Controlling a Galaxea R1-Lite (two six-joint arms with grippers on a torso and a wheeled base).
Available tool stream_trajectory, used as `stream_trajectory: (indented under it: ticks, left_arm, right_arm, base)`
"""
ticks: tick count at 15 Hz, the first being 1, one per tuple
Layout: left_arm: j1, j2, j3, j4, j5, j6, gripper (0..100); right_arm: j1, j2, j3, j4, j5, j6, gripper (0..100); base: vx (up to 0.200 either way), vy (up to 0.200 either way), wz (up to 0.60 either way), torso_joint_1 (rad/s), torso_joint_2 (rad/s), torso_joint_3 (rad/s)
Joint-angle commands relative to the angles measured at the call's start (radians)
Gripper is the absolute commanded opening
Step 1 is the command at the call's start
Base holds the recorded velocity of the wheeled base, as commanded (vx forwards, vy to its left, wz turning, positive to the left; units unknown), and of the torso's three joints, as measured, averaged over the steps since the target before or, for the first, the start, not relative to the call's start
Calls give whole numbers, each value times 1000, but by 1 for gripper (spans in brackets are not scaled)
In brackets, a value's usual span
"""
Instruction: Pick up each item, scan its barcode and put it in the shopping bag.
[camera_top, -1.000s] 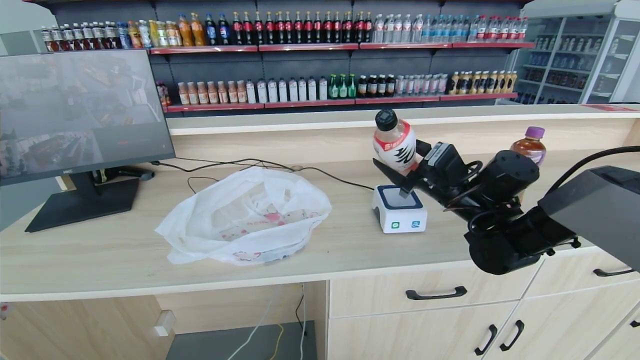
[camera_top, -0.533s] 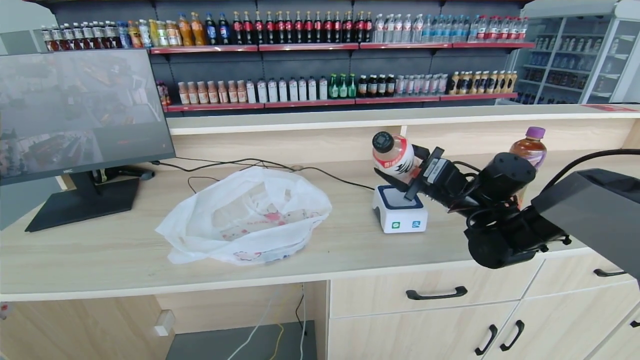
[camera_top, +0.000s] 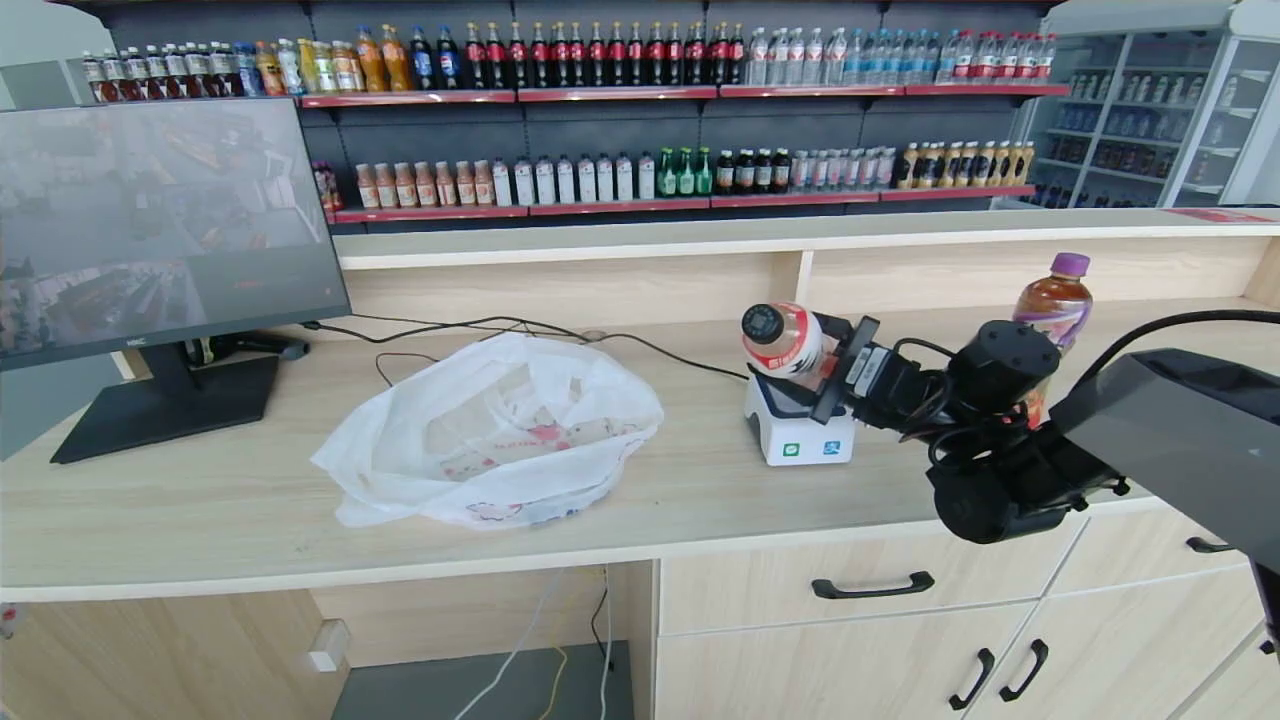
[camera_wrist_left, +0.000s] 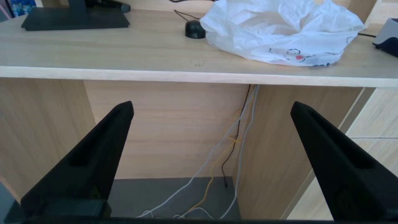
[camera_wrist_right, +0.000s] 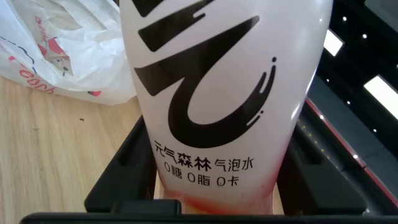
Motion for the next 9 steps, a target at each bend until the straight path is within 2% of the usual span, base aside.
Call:
stream_trajectory:
  ticks: [1, 9]
  left_arm:
    - [0, 0, 0, 0, 0, 0, 100]
    - [0, 0, 0, 0, 0, -1, 100]
  right_arm:
    - [-2, 3, 0, -1, 16, -7, 0]
    - [-13, 16, -8, -1, 88, -29, 0]
  base:
    - [0, 0, 0, 0, 0, 0]
    - [0, 0, 0, 0, 0, 0]
